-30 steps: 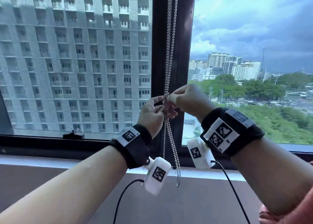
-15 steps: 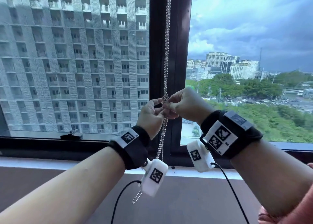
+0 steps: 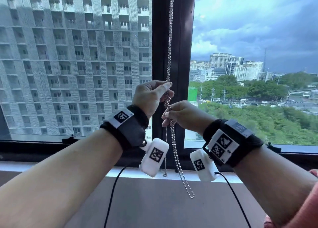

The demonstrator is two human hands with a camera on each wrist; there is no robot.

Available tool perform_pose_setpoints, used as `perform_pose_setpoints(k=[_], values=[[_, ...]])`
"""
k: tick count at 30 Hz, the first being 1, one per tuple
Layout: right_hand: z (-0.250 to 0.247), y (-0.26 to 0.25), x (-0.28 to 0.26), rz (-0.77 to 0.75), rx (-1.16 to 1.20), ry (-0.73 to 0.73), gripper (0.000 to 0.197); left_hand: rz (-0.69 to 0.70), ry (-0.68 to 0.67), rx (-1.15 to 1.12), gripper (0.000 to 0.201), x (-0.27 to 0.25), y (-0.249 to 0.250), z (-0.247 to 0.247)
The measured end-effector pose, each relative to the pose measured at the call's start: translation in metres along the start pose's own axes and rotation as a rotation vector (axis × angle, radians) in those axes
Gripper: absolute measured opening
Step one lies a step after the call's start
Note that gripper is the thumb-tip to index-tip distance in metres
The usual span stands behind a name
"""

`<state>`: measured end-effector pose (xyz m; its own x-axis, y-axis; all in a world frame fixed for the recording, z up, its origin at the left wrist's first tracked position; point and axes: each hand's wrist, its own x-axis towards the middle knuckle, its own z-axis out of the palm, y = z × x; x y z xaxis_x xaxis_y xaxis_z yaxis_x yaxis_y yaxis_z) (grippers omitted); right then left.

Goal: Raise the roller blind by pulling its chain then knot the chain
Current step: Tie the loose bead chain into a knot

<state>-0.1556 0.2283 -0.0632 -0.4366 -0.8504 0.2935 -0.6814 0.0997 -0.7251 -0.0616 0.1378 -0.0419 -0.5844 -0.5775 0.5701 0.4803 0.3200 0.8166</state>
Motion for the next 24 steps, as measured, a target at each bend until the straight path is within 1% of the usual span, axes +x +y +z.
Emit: perform_pose_setpoints(k=[2,4,8,10,13,15,18,20,24], values=[[-0.001,0.002,-0.002,0.053,0.066,-0.041,0.027,-0.019,-0.011,-0.04,0.012,0.002,0.002,-0.001],[-0.006,0.004,-0.005,0.101,0.124,-0.045,0.025,-0.037,-0.006,-0.066,0.013,0.003,0.001,-0.003],[-0.021,0.005,-0.005,0.179,0.252,0.013,0.018,-0.039,-0.004,-0.079,0.016,0.005,-0.003,-0.009],[-0.029,0.003,-0.003,0.225,0.308,0.028,0.021,-0.036,0.006,-0.072,0.016,0.006,-0.004,-0.011],[-0.04,-0.008,0.0,0.269,0.409,0.008,0.026,-0.019,0.011,-0.053,0.016,0.006,-0.005,-0.012],[-0.045,-0.017,0.003,0.265,0.494,0.013,0.027,-0.005,0.009,-0.022,0.016,0.006,-0.005,-0.012],[-0.05,-0.029,0.006,0.219,0.618,0.041,0.027,0.014,0.004,0.008,0.016,0.004,-0.004,-0.012],[-0.053,-0.036,0.006,0.187,0.673,0.063,0.024,0.026,-0.01,0.015,0.016,0.003,-0.004,-0.012],[-0.056,-0.046,0.01,0.133,0.754,0.114,0.028,0.061,-0.032,0.058,0.016,0.001,-0.003,-0.013]])
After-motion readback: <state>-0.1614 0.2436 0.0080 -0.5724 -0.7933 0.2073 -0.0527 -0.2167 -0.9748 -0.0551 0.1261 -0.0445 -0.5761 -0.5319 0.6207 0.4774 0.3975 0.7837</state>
